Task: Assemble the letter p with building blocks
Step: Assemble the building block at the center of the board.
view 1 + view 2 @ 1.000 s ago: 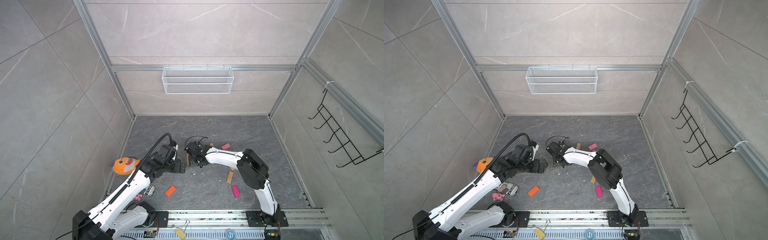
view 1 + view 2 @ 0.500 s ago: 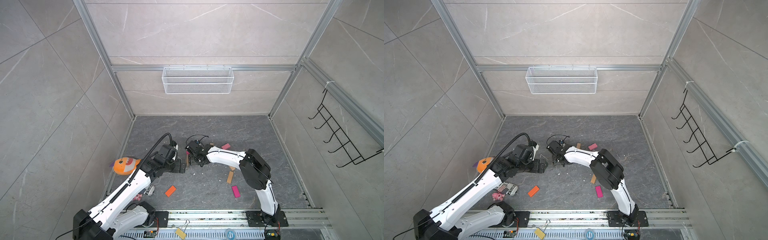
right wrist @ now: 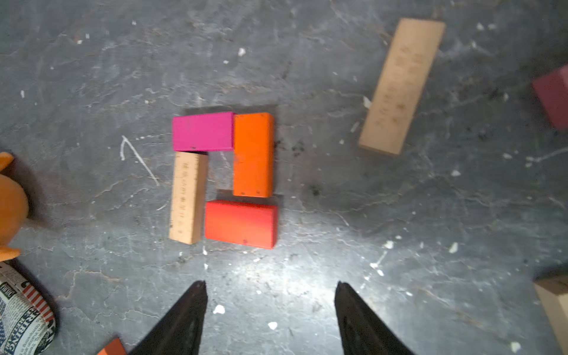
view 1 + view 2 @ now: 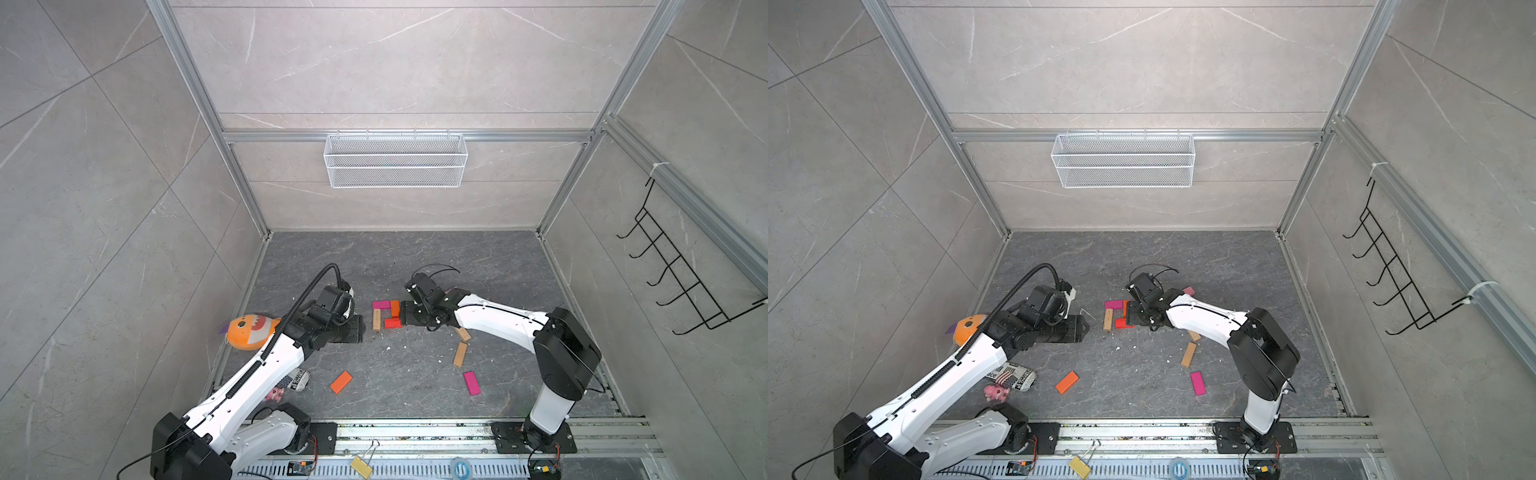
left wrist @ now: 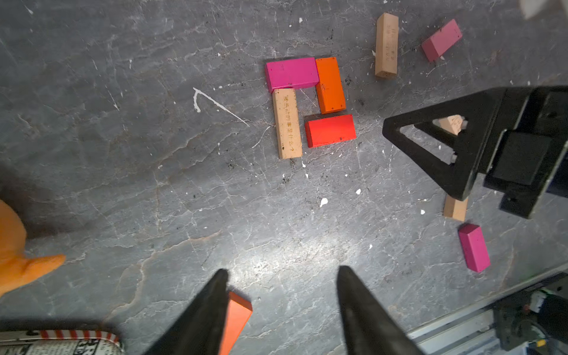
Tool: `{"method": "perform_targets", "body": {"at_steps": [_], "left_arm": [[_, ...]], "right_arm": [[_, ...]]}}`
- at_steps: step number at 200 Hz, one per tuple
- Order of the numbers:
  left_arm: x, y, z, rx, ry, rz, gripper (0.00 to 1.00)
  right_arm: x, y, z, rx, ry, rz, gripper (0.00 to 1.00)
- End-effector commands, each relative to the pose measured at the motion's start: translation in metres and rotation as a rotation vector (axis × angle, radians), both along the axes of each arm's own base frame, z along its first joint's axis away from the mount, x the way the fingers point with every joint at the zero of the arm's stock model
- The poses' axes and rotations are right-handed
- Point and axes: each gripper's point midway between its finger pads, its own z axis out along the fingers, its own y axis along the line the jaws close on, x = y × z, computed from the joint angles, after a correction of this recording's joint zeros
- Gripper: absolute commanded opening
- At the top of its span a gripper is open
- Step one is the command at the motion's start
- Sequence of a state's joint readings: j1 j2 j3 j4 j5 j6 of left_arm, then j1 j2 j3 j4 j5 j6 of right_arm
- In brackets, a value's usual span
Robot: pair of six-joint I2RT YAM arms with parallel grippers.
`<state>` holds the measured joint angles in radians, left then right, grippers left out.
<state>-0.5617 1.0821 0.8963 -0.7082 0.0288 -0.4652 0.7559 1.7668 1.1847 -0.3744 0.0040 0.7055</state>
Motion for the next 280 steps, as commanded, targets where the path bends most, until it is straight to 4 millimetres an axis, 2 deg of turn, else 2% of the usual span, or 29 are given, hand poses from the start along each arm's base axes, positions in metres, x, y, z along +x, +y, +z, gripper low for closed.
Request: {"method": "perform_targets", "body": {"at_steps": [1,18,42,81,119,159,200,280], "left_arm": [[0.004,-0.024,-0.004,-0.139,0.034,0.002,0.13],[0.005,-0.035,-0.028,-0.186,0.1,0.018,0.0],[0.008,-0.052,-0.056,-0.237,0.191,0.038,0.0],[0.016,-0.082,-0.08,-0.247,0.23,0.05,0.0],[0.025,-0.103,-0.107,-0.23,0.274,0.11,0.0],[0.035,-0.117,-0.125,-0.23,0.291,0.172,0.0],[0.041,-0.113,-0.136,-0.225,0.297,0.258,0.0],[0.045,-0.106,-0.143,-0.211,0.296,0.329,0.0]], "right_arm": [[0.0,0.001,0.005,0.133,0.012,0.027,0.64],[0.004,-0.006,0.002,0.195,0.03,0.026,0.51],[0.007,-0.012,-0.005,0.241,0.064,0.025,0.4],[0.012,-0.011,-0.019,0.24,0.09,0.039,0.23],[0.015,-0.007,-0.029,0.241,0.111,0.047,0.14],[0.016,0.0,-0.04,0.257,0.14,0.054,0.11],[0.017,0.005,-0.049,0.27,0.163,0.052,0.11],[0.02,0.014,-0.056,0.298,0.189,0.051,0.11]]}}
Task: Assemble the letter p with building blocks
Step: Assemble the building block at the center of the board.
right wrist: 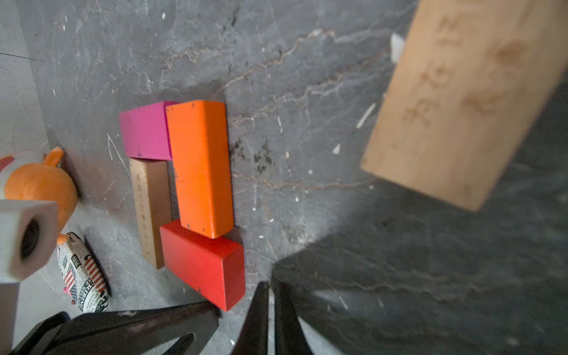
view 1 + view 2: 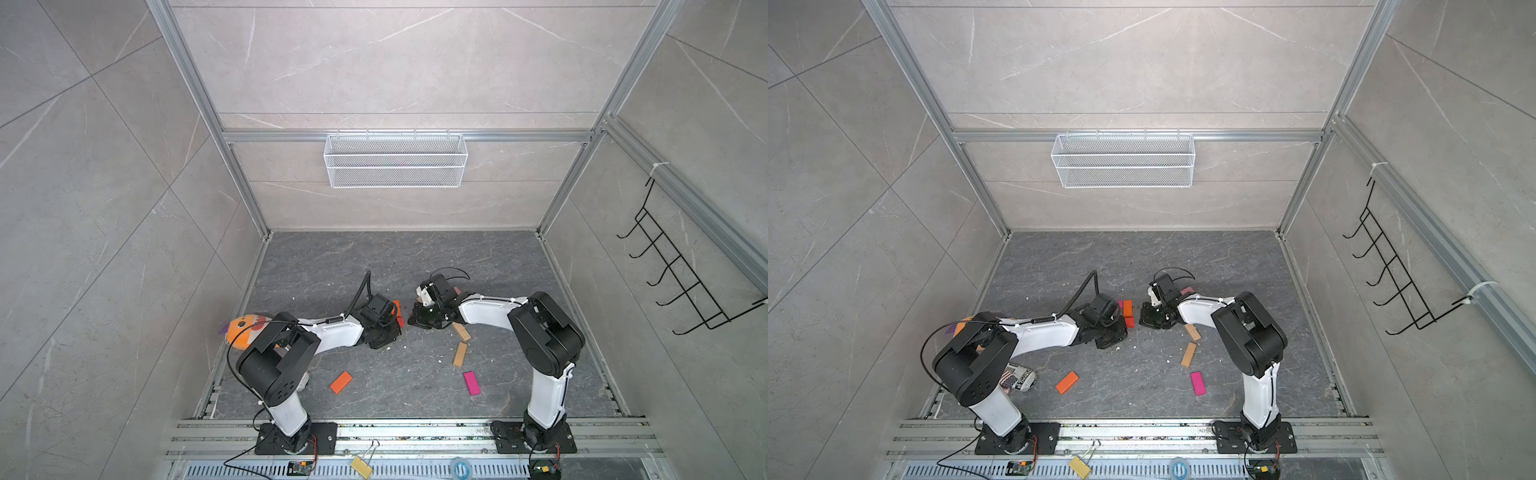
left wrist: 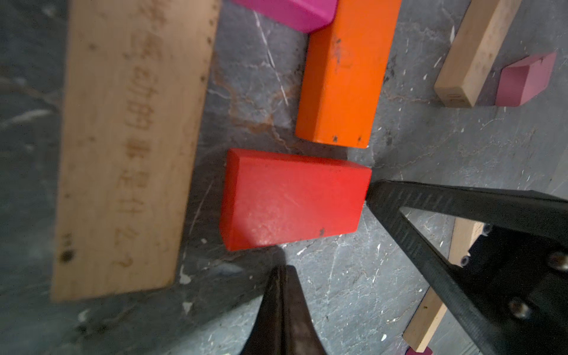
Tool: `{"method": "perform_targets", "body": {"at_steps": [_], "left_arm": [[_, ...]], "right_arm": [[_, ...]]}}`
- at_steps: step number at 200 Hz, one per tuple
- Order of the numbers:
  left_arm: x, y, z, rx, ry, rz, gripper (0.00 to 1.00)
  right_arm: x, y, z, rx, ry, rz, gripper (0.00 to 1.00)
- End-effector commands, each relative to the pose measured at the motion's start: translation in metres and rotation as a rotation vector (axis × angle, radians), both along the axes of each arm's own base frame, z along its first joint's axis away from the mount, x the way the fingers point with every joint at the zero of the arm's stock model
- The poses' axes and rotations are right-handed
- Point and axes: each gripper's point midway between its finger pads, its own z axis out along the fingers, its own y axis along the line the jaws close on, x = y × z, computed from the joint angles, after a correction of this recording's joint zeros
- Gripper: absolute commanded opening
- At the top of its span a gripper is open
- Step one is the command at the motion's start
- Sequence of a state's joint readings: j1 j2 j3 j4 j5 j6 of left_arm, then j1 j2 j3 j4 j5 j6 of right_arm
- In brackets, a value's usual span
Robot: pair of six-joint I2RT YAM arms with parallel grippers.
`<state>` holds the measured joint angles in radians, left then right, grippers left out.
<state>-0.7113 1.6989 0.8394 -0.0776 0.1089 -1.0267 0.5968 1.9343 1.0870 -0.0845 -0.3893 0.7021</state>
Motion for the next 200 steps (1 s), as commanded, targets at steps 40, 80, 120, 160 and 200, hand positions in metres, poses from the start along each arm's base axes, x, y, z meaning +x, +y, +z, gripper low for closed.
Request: {"method": "perform_targets", "body": {"at_steps": [40,80,120,160,200], "left_arm": [[0.006,0.003,-0.007,0.012,0.015,0.076,0.0],[0.013,0.002,-0.003,0.006,0.003,0.106,0.0],[0.015,0.002,-0.004,0.004,0.006,0.12,0.0],[0.017,0.005,-0.004,0.006,0.007,0.131,0.0],[0.018,0.006,-0.003,0.005,0.007,0.137,0.0]], "right_arm": [[0.005,0.009,-0.001,0.026,0.011,-0.005,0.1],[0.005,0.011,-0.005,0.025,0.018,-0.007,0.11],[0.005,0.012,-0.008,0.023,0.023,-0.005,0.11],[0.005,0.013,-0.011,0.025,0.033,-0.005,0.11],[0.005,0.015,-0.014,0.025,0.037,-0.003,0.11]]}}
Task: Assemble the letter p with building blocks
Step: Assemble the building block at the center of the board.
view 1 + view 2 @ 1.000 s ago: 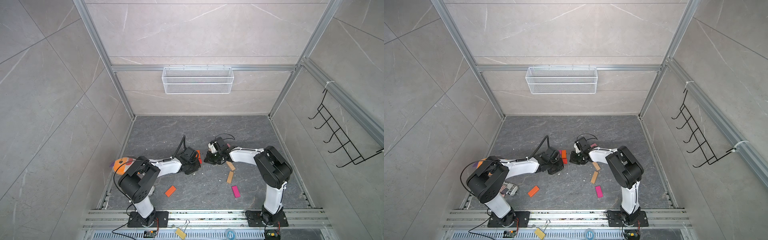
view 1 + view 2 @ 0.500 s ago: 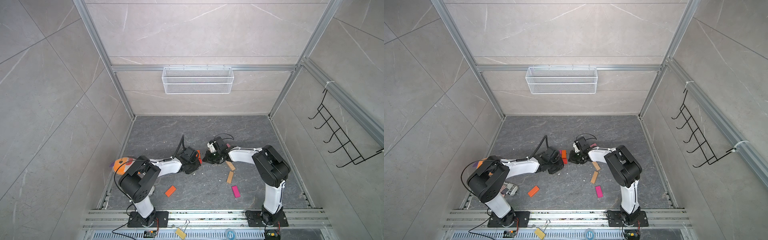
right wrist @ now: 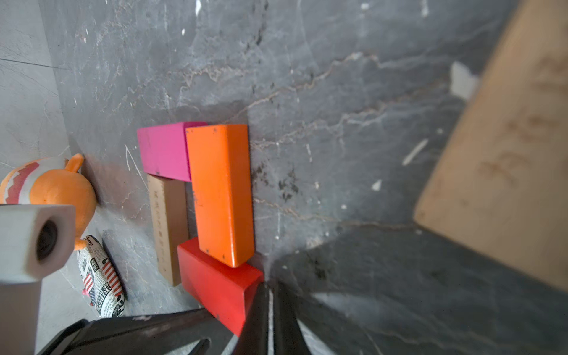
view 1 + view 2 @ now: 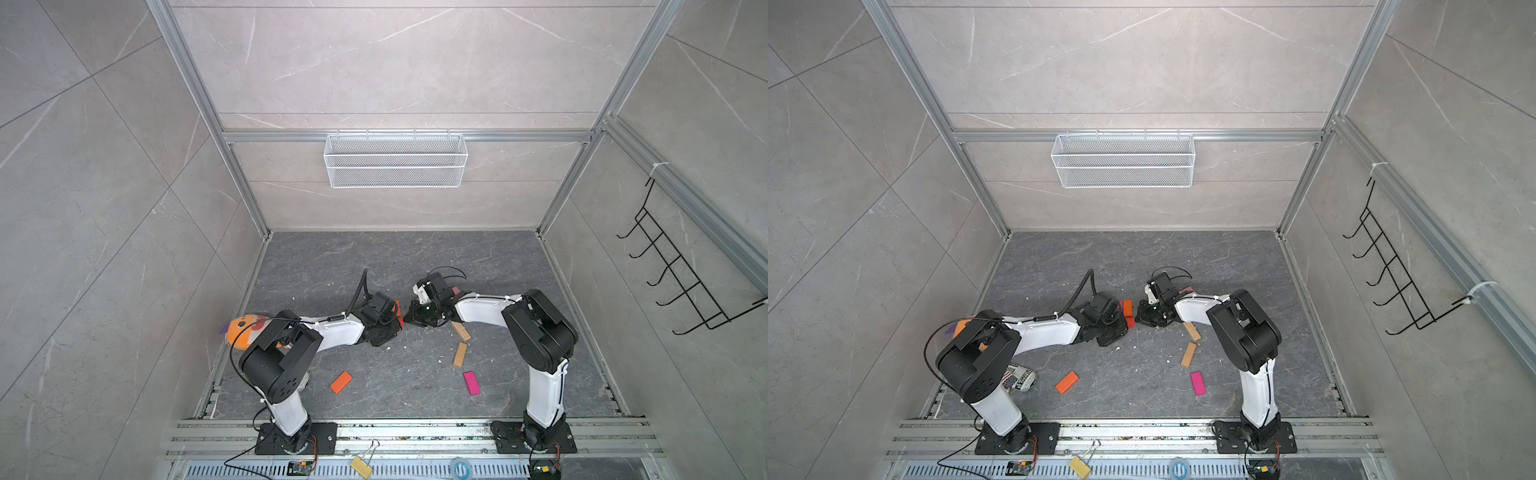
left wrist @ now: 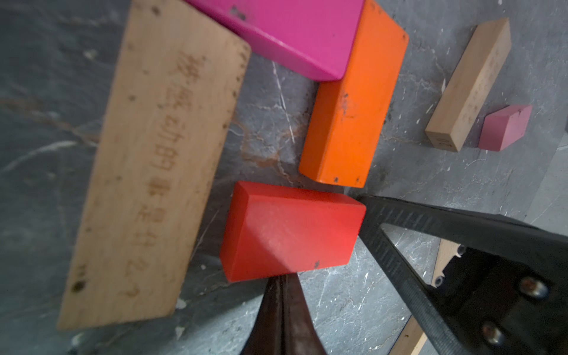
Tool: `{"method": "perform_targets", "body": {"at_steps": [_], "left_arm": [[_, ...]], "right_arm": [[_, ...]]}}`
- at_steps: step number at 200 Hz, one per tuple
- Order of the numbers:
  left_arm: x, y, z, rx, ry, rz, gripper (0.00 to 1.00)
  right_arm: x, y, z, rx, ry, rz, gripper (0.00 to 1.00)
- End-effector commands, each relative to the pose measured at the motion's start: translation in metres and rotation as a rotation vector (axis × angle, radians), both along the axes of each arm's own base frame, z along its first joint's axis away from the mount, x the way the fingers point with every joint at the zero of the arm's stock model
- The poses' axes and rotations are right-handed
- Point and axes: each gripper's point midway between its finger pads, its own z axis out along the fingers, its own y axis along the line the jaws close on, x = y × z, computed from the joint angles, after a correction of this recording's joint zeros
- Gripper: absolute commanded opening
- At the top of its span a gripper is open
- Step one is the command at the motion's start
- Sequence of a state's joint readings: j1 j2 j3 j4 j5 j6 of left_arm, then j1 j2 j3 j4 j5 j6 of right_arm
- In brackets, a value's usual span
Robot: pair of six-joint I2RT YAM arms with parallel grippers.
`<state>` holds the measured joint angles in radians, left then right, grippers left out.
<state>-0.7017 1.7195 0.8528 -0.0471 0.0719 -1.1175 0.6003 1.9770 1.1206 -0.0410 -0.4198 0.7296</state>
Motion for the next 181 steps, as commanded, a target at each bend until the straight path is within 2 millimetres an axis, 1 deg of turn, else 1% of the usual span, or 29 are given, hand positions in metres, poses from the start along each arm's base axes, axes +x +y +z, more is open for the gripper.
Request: {"method": "perform_targets", "body": {"at_steps": [1,99,127,181], "left_arm": [[0.0047,0.0053,-0.0033,0.025,0.008,0.033,0.0],[0.0093,0.0099,-0.0045,0.029,0.016,0.047,0.0],[0.0102,0.008,-0.0042,0.028,0.016,0.039,0.0],[0.0074,0.0092,-0.0066,0.034,0.026,0.035,0.0]], "right_arm": [[-0.0039,0.0017,-0.0137,-0.02,0.035,0.0,0.11],[-0.0043,0.003,-0.0193,-0.025,0.047,-0.001,0.1],[-0.0055,0.0026,-0.022,-0.027,0.053,-0.002,0.11],[-0.005,0.0031,-0.0227,-0.029,0.054,-0.001,0.11]]}}
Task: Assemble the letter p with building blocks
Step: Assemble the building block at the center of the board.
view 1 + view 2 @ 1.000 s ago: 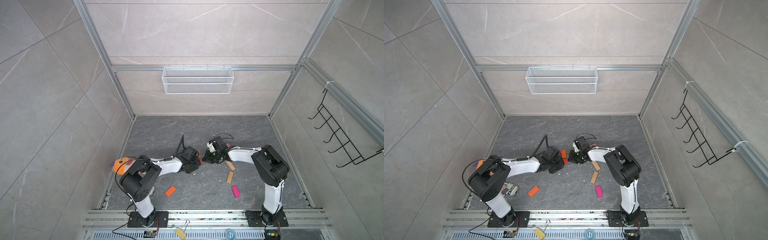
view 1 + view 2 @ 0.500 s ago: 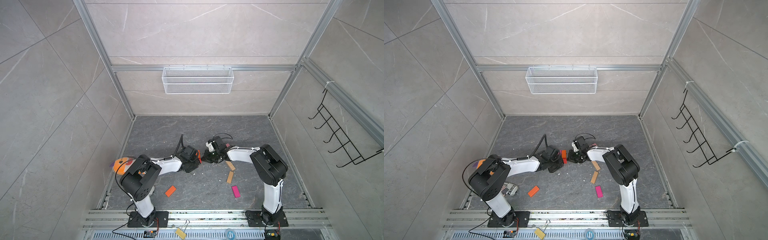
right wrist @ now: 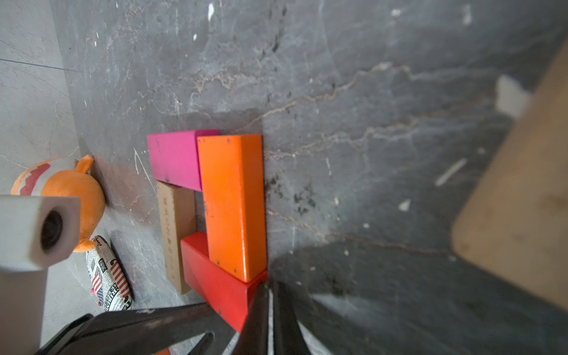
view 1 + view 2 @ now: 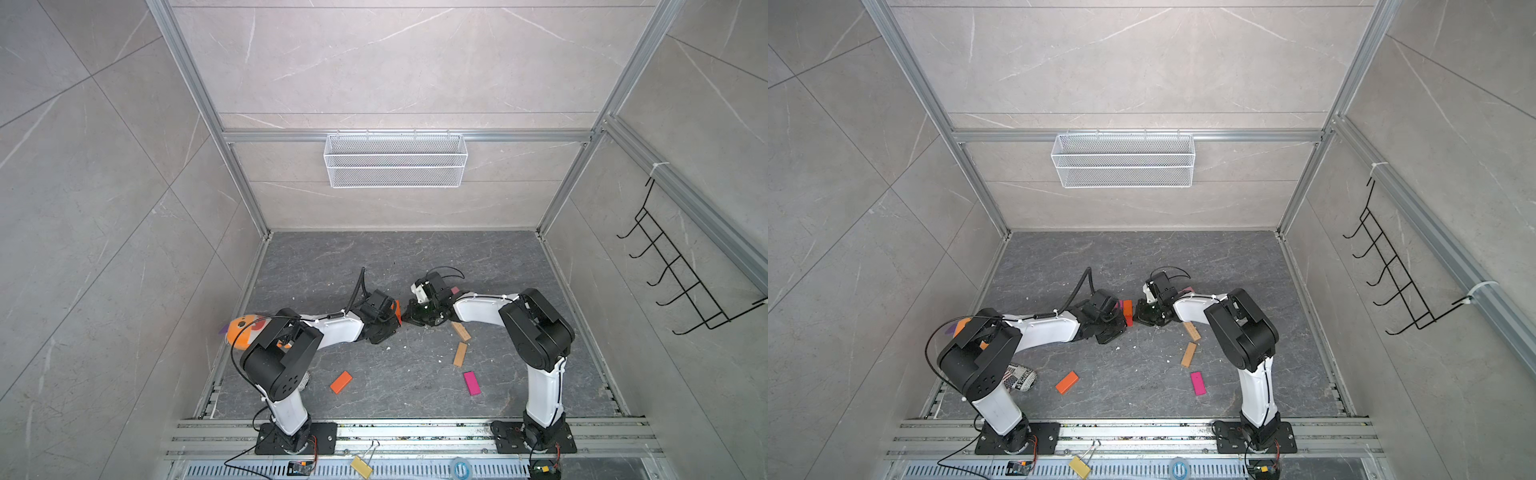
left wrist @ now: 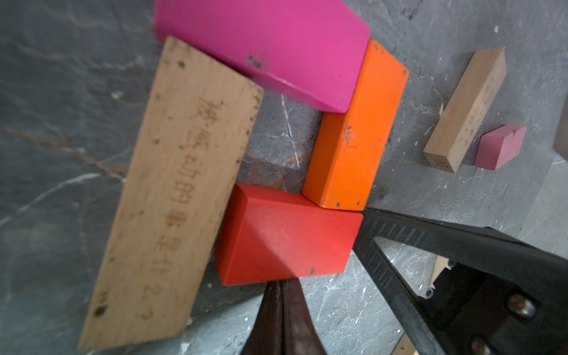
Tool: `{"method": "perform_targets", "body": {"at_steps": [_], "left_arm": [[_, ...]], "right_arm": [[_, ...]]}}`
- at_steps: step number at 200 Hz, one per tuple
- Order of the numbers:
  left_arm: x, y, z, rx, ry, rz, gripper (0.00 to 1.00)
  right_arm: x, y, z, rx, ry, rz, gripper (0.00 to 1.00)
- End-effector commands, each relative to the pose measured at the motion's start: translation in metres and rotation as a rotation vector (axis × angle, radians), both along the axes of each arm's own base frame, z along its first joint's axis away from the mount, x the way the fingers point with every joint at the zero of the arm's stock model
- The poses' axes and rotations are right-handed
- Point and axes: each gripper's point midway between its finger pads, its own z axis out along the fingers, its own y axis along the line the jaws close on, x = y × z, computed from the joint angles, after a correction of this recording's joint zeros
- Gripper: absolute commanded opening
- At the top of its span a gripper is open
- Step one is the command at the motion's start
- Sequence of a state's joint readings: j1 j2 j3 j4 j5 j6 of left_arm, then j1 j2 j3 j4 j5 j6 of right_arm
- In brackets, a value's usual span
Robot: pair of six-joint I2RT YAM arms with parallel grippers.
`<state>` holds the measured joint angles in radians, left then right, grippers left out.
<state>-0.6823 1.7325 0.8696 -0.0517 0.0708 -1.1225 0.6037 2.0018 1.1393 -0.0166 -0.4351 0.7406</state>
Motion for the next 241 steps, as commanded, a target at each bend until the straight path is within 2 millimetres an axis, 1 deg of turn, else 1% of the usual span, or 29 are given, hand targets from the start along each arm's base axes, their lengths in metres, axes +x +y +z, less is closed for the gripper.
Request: {"method": "perform_targets", "body": {"at_steps": [1,63,81,98,109,150,159,172,193,216,241], "left_arm": [[-0.001,0.006,-0.007,0.035,0.024,0.011,0.0],[-0.002,0.003,-0.007,0.027,0.034,-0.003,0.0],[-0.006,0.0,-0.003,0.013,0.036,-0.04,0.0],[-0.011,-0.001,0.006,0.01,0.026,-0.088,0.0],[-0.015,-0.002,0.014,0.003,0.022,-0.122,0.0],[-0.034,0.009,0.048,0.012,-0.013,-0.207,0.0],[-0.037,0.014,0.056,0.019,-0.026,-0.212,0.0],[-0.038,0.026,0.067,0.035,-0.044,-0.191,0.0],[-0.032,0.049,0.075,0.011,-0.05,-0.128,0.0],[-0.023,0.073,0.072,0.002,-0.029,-0.073,0.0],[-0.015,0.085,0.058,-0.04,0.022,-0.047,0.0]], "right_arm": [[-0.009,-0.004,-0.022,-0.052,0.055,-0.005,0.11],[-0.01,-0.008,-0.024,-0.07,0.055,-0.015,0.1],[-0.009,-0.011,-0.025,-0.078,0.054,-0.02,0.11],[-0.009,-0.013,-0.026,-0.088,0.054,-0.024,0.11],[-0.009,-0.013,-0.026,-0.092,0.053,-0.027,0.1],[-0.009,-0.014,-0.03,-0.094,0.058,-0.033,0.1],[-0.009,-0.014,-0.03,-0.096,0.059,-0.032,0.1],[-0.01,-0.015,-0.031,-0.097,0.059,-0.032,0.1],[-0.011,-0.015,-0.032,-0.097,0.062,-0.031,0.1],[-0.012,-0.016,-0.033,-0.095,0.064,-0.031,0.11],[-0.014,-0.017,-0.035,-0.099,0.068,-0.029,0.11]]}}
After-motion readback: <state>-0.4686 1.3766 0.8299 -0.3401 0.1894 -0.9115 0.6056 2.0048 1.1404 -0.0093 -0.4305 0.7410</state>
